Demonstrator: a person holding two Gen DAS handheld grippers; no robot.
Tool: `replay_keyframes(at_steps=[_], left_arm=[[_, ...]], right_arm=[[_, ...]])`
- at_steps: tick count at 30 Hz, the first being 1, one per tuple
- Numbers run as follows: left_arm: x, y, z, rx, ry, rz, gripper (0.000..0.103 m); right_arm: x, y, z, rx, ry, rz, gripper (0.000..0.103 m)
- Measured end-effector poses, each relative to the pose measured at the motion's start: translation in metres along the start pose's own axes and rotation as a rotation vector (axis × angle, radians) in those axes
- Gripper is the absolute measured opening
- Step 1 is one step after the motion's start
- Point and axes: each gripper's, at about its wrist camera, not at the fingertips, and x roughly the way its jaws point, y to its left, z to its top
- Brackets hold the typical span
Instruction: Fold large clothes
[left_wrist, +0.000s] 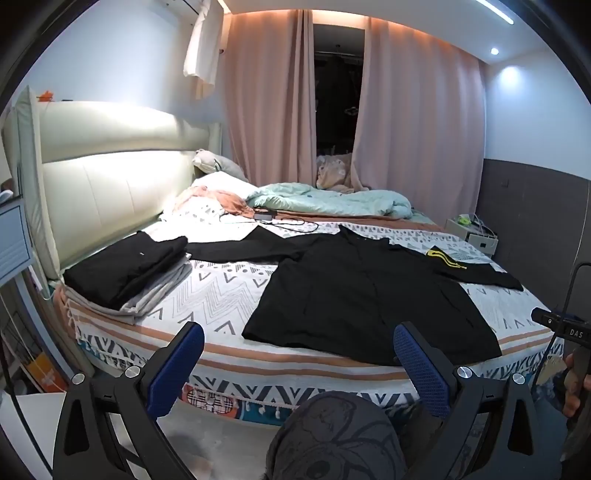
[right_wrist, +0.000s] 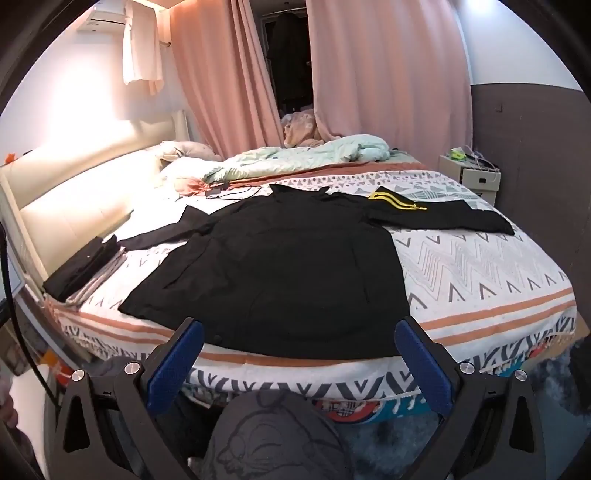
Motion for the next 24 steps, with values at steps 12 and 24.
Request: replay_keyframes(at_steps=[12,24], left_arm=[[-0.001,0.004,-0.003,0.018,0.013,-0.011,0.103],[-0.01,0.004,-0.001,0.015,-0.007,-0.039,0.103]], right_arm=[[-0.001,0.004,-0.003,0.002,0.006,-0.015,0.103],[-0.025,0.001,0.003,-0.009,-0.036,-0.048,0.103]])
